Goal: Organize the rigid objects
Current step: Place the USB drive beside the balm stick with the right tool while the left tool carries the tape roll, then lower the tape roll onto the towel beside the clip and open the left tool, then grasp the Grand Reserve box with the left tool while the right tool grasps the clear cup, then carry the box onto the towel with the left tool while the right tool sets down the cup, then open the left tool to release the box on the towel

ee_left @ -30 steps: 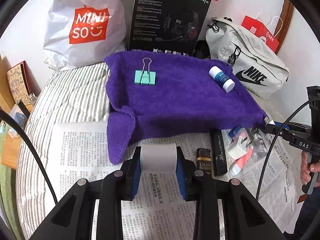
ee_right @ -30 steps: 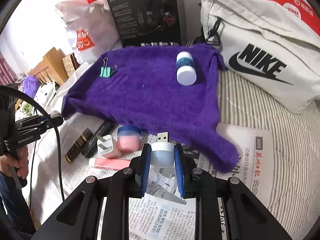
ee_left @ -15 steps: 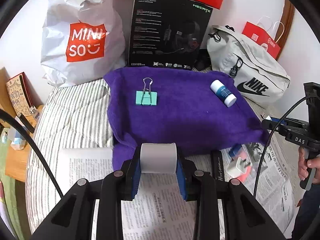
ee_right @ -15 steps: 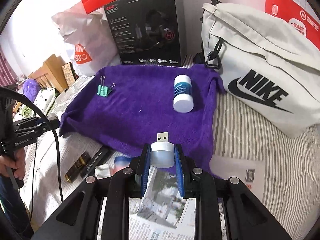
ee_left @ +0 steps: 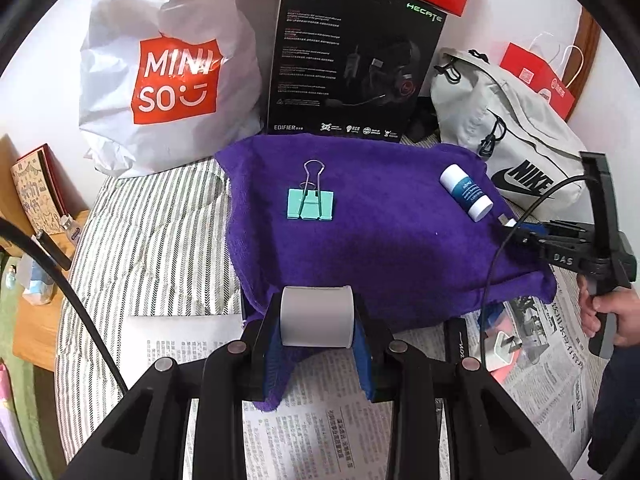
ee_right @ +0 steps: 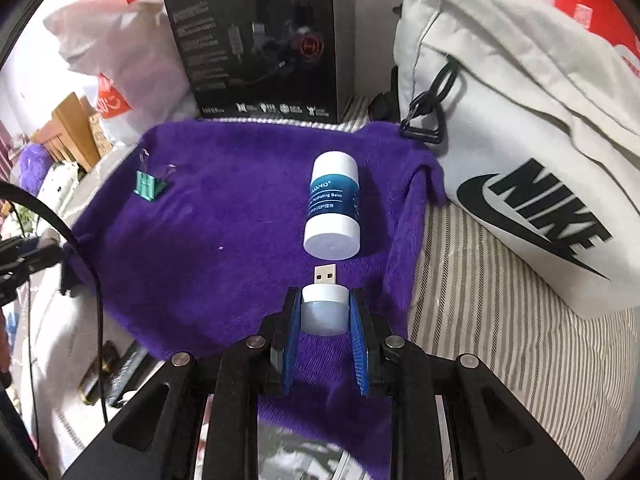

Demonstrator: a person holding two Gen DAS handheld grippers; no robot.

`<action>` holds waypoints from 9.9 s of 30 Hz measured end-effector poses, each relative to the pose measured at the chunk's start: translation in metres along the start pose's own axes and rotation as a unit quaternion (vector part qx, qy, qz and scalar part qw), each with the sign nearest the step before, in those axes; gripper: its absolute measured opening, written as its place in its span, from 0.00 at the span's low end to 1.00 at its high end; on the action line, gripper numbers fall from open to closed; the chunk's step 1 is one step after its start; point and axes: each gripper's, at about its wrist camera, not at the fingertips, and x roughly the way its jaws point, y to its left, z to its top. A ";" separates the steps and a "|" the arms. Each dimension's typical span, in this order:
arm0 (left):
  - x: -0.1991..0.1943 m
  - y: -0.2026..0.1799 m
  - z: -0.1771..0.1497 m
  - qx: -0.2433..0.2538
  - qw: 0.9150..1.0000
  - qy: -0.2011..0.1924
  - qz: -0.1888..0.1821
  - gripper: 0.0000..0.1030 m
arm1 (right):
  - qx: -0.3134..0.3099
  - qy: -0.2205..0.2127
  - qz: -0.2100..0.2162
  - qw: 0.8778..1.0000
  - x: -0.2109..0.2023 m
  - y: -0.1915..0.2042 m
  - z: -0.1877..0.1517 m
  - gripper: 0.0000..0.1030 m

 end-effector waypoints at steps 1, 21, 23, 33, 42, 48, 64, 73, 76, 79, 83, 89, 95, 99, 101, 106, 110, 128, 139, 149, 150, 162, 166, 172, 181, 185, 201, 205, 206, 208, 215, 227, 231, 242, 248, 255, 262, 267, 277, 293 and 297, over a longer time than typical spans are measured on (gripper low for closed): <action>0.002 0.001 0.001 0.000 1.000 0.001 0.000 0.29 | -0.002 0.002 -0.001 1.000 0.003 0.001 0.001 0.23; 0.021 0.005 0.010 0.001 1.000 0.013 0.003 0.29 | -0.035 0.013 -0.005 0.999 0.025 0.005 0.007 0.25; 0.025 0.006 0.012 -0.002 1.000 0.014 0.001 0.29 | -0.038 0.013 0.000 0.999 0.024 0.006 0.005 0.28; 0.052 0.010 0.027 -0.007 1.000 0.028 -0.002 0.29 | -0.023 -0.004 0.006 1.000 -0.008 0.008 -0.008 0.54; 0.078 0.007 0.043 -0.009 1.000 0.021 0.007 0.29 | 0.038 -0.022 0.033 0.998 -0.043 0.000 -0.038 0.54; 0.090 -0.005 0.047 0.019 0.999 0.022 0.029 0.29 | 0.047 -0.030 0.037 0.998 -0.063 0.007 -0.052 0.54; 0.094 -0.020 0.043 0.053 0.997 0.019 0.049 0.42 | 0.097 -0.042 0.055 0.993 -0.093 0.005 -0.078 0.55; 0.064 -0.019 0.027 0.018 0.999 0.024 0.031 0.43 | 0.096 -0.057 0.052 0.992 -0.115 0.006 -0.087 0.56; 0.032 -0.026 0.012 0.026 1.000 -0.005 0.016 0.43 | 0.096 -0.062 0.051 0.992 -0.120 0.006 -0.091 0.56; 0.004 -0.038 -0.008 0.040 0.999 -0.011 0.002 0.43 | 0.094 -0.061 0.049 0.993 -0.122 0.008 -0.094 0.57; -0.010 -0.056 -0.034 0.066 0.998 0.004 -0.017 0.43 | 0.094 -0.061 0.046 0.993 -0.124 0.008 -0.098 0.57; 0.003 -0.077 -0.071 0.100 0.994 0.039 -0.012 0.43 | 0.090 -0.065 0.044 0.993 -0.131 0.012 -0.103 0.57; 0.018 -0.083 -0.075 0.122 0.992 0.045 0.005 0.44 | 0.085 -0.065 0.040 0.993 -0.136 0.014 -0.110 0.60; 0.020 -0.085 -0.071 0.125 0.991 0.044 -0.001 0.35 | 0.085 -0.060 0.040 0.994 -0.134 0.014 -0.113 0.60; 0.019 -0.085 -0.071 0.127 0.991 0.047 -0.002 0.34 | 0.082 -0.057 0.039 0.994 -0.133 0.014 -0.114 0.60; 0.018 -0.093 -0.074 0.134 0.990 0.047 -0.001 0.34 | 0.083 -0.052 0.043 0.994 -0.128 0.013 -0.113 0.61; 0.020 -0.094 -0.071 0.130 0.990 0.048 -0.004 0.22 | 0.077 -0.042 0.046 0.995 -0.120 0.016 -0.115 0.61; 0.018 -0.058 -0.066 0.079 0.996 0.039 0.020 0.22 | 0.003 0.008 0.057 0.998 -0.055 0.056 -0.126 0.59; 0.015 -0.056 -0.071 0.078 0.997 0.021 0.017 0.23 | -0.076 -0.050 0.028 0.995 -0.050 0.068 -0.132 0.26; 0.010 -0.056 -0.079 0.078 0.997 -0.013 0.011 0.23 | -0.064 -0.062 0.036 0.995 -0.051 0.065 -0.134 0.26; 0.010 -0.056 -0.079 0.078 0.997 -0.013 0.011 0.23 | -0.064 -0.062 0.036 0.995 -0.050 0.065 -0.133 0.26; 0.010 -0.056 -0.080 0.074 0.997 -0.012 0.008 0.22 | -0.071 -0.063 0.029 0.995 -0.053 0.067 -0.138 0.26; 0.011 -0.056 -0.080 0.074 0.997 -0.013 0.009 0.22 | -0.079 -0.065 0.017 0.995 -0.053 0.071 -0.139 0.26; 0.009 -0.052 -0.078 0.062 0.998 -0.012 -0.008 0.22 | -0.058 -0.048 0.028 0.997 -0.054 0.064 -0.133 0.26; 0.008 -0.058 -0.079 0.074 0.997 0.010 0.001 0.22 | -0.060 -0.060 0.021 0.996 -0.073 0.059 -0.130 0.26; 0.006 -0.062 -0.083 0.092 0.995 0.016 0.017 0.23 | -0.056 -0.054 0.022 0.997 -0.073 0.057 -0.133 0.26; -0.005 -0.056 -0.069 0.076 0.997 0.021 -0.011 0.22 | -0.048 -0.074 0.018 0.996 -0.090 0.044 -0.116 0.26; -0.013 -0.052 -0.055 0.074 0.997 0.010 -0.013 0.22 | -0.042 -0.080 0.019 0.996 -0.092 0.038 -0.106 0.26; -0.015 -0.050 -0.051 0.072 0.997 0.007 -0.015 0.22 | -0.040 -0.083 0.020 0.996 -0.093 0.036 -0.104 0.26; -0.017 -0.048 -0.046 0.069 0.998 0.002 -0.014 0.22 | -0.037 -0.085 0.023 0.995 -0.093 0.034 -0.100 0.26; -0.017 -0.043 -0.024 0.066 0.998 -0.007 -0.016 0.22 | -0.018 -0.084 0.034 0.996 -0.089 0.025 -0.080 0.26; -0.002 -0.037 0.001 0.056 0.998 -0.009 -0.019 0.22 | 0.003 -0.059 0.037 0.998 -0.057 0.010 -0.033 0.26; 0.006 -0.034 0.007 0.052 0.998 -0.003 -0.023 0.22 | 0.003 -0.042 0.031 0.999 -0.039 0.007 -0.024 0.26; 0.021 -0.029 0.020 0.046 0.998 0.004 -0.030 0.22 | -0.002 0.023 0.020 1.000 0.008 0.007 -0.011 0.26; 0.030 -0.029 0.023 0.046 0.998 0.010 -0.036 0.22 | -0.008 0.023 0.015 1.000 0.009 0.010 -0.009 0.26; 0.039 -0.028 0.026 0.045 0.998 0.021 -0.037 0.22 | -0.012 0.022 0.024 0.999 0.006 0.012 -0.012 0.36; 0.054 -0.030 0.031 0.049 0.998 0.036 -0.032 0.22 | -0.004 0.005 0.026 1.000 -0.011 0.010 -0.018 0.50; 0.069 -0.030 0.032 0.056 0.997 0.051 -0.024 0.22 | 0.012 -0.006 0.032 0.999 -0.020 0.005 -0.023 0.51; 0.083 -0.026 0.032 0.070 0.996 0.061 -0.004 0.22 | 0.025 -0.030 0.040 0.998 -0.037 0.005 -0.026 0.51; 0.081 -0.028 0.027 0.069 0.995 0.072 0.008 0.27 | 0.037 -0.050 0.028 0.998 -0.071 0.007 -0.051 0.56; 0.071 -0.025 0.023 0.047 0.996 0.078 0.008 0.28 | 0.037 -0.064 0.035 0.997 -0.088 0.010 -0.059 0.59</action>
